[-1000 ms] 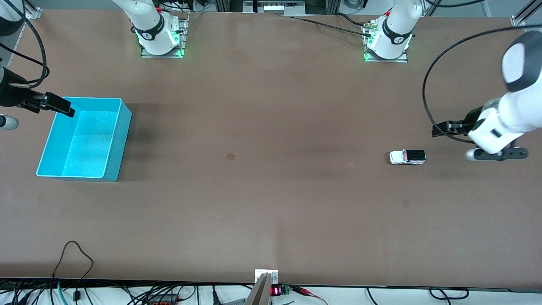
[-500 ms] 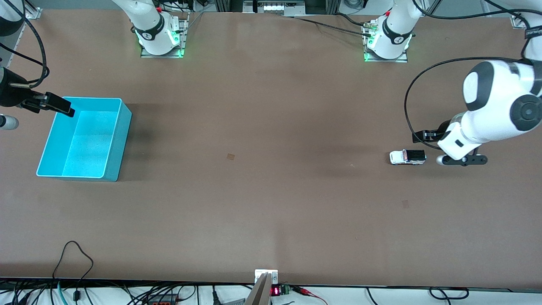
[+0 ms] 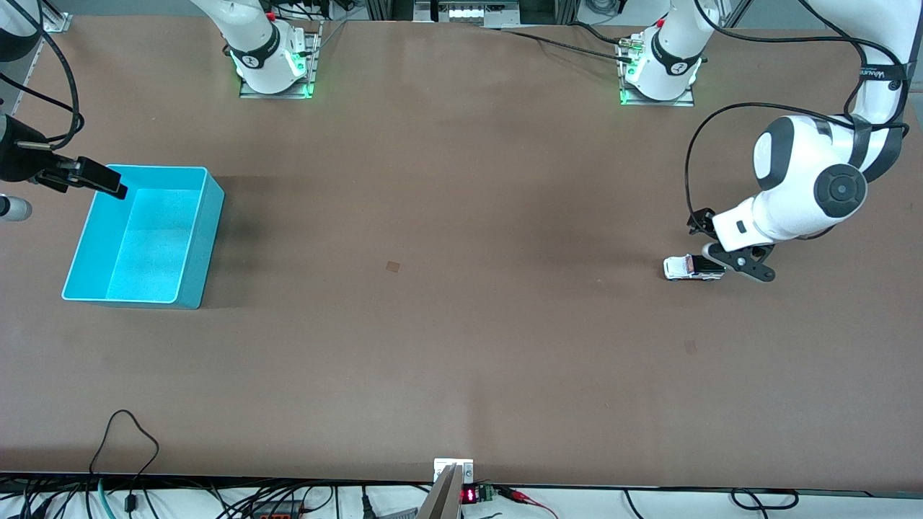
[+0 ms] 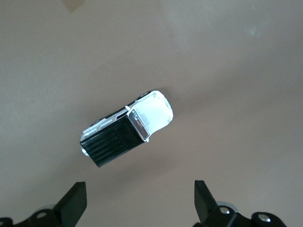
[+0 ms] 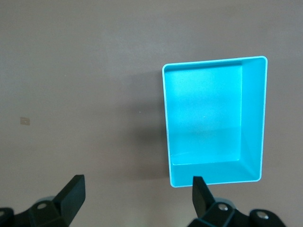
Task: Wind and store white jeep toy
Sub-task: 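Close the left gripper on the white jeep's body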
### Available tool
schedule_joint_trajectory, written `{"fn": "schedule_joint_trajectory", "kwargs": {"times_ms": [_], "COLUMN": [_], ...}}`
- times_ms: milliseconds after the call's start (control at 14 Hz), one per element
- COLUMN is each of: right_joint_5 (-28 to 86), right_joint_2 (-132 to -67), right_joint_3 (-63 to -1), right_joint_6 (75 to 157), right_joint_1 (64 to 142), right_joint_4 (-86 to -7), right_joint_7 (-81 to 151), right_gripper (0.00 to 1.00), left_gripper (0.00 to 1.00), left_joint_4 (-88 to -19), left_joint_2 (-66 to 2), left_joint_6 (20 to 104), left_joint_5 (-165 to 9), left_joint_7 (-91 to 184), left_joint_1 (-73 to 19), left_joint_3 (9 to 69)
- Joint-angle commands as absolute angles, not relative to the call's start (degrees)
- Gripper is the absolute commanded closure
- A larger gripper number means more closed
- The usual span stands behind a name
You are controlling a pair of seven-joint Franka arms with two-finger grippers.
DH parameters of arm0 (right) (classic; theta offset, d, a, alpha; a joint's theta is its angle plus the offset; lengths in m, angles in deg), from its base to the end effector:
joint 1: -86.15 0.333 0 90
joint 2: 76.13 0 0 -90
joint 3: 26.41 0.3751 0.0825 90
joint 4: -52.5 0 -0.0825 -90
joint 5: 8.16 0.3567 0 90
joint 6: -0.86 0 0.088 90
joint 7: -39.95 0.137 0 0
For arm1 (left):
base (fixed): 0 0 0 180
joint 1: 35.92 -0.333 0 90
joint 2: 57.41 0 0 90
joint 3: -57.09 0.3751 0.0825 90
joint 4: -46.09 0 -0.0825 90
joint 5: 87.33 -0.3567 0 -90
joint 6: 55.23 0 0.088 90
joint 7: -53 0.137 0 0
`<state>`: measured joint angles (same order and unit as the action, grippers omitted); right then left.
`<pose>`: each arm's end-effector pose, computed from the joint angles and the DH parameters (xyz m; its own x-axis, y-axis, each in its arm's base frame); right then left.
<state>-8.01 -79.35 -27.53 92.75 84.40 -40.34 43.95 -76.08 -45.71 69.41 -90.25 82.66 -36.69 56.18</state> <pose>0.5440 -0.0266 0.6042 0.9902 -0.1196 -0.0726 -0.1197 -0.9928 0.0036 0.5361 0.0021 0.3466 0.8387 -0.5217 -0.1563 -0.5207 -0.8523 0.0505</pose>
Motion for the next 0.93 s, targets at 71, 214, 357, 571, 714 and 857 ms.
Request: {"fn": "schedule_joint_trajectory", "kwargs": {"times_ms": [71, 214, 357, 571, 714, 857], "right_joint_5": [-7.1, -7.1, -7.1, -7.1, -7.1, -7.1], "right_joint_2": [-79.0, -79.0, -79.0, -79.0, -79.0, -79.0], "right_joint_3": [-27.8, -27.8, -27.8, -27.8, -27.9, -27.9], "right_joint_6": [92.4, 92.3, 92.3, 92.3, 92.3, 92.3], "right_joint_1": [84.1, 84.1, 84.2, 84.1, 84.2, 84.1], "right_joint_4": [-40.1, -40.1, -40.1, -40.1, -40.1, -40.1], "right_joint_7": [43.0, 42.9, 42.9, 42.9, 42.9, 42.9], "right_gripper": [0.0, 0.0, 0.0, 0.0, 0.0, 0.0], "left_gripper": [0.0, 0.0, 0.0, 0.0, 0.0, 0.0], "left_joint_4": [-77.4, -77.9, -78.2, -79.1, -79.1, -79.0], "left_joint_2": [-46.3, -45.0, -43.9, -43.0, -42.0, -40.4], "left_joint_6": [74.0, 78.3, 79.4, 79.9, 81.7, 84.9], "left_joint_5": [-98.0, -98.6, -98.7, -98.8, -98.8, -98.8], "left_joint_7": [99.2, 109.6, 115.2, 119.8, 124.5, 131.5], "left_joint_1": [-36.7, -37.0, -37.5, -37.6, -37.6, -38.0], "left_joint_3": [56.0, 56.0, 56.0, 56.0, 56.0, 56.0]}}
